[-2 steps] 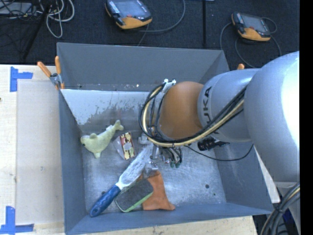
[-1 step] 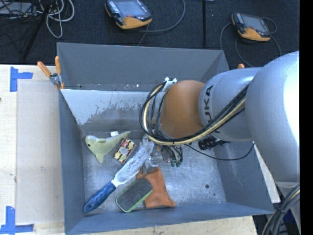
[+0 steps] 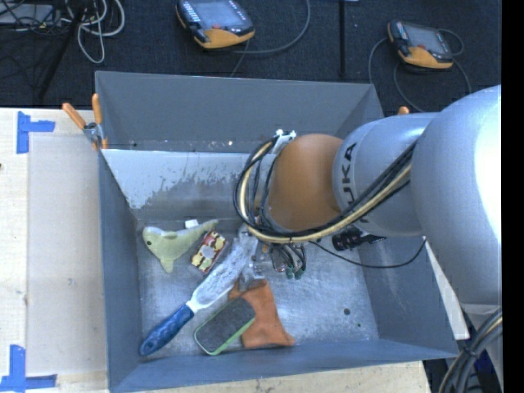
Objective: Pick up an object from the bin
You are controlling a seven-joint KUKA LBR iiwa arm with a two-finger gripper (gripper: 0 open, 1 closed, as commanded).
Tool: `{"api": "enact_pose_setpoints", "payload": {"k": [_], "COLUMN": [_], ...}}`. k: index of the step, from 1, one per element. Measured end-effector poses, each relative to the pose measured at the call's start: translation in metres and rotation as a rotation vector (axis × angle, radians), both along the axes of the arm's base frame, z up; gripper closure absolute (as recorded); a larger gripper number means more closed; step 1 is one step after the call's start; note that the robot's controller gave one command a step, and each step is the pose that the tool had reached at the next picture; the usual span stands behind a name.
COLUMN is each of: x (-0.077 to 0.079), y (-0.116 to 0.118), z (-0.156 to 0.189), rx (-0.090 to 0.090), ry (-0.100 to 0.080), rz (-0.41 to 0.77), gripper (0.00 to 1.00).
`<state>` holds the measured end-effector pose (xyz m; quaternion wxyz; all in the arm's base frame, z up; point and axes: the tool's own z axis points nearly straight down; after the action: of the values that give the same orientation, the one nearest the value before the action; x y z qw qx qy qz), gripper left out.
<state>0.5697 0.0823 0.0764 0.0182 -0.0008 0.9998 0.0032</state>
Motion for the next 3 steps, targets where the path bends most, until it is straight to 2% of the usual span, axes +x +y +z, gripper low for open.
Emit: {"api": "enact_pose_setpoints", "payload": {"k": [1,2,3], "x": [0.008,0.007,0.006], "y": [0.005,0.005,0.018], "z": [0.145,0.143,0.127], "rx": [-0.009,-0.009,-0.012], "ry": [0.032,0.036,0.029], "rz": [0.127,0.127,0.164], "gripper": [1.00,1.00,1.00]}}
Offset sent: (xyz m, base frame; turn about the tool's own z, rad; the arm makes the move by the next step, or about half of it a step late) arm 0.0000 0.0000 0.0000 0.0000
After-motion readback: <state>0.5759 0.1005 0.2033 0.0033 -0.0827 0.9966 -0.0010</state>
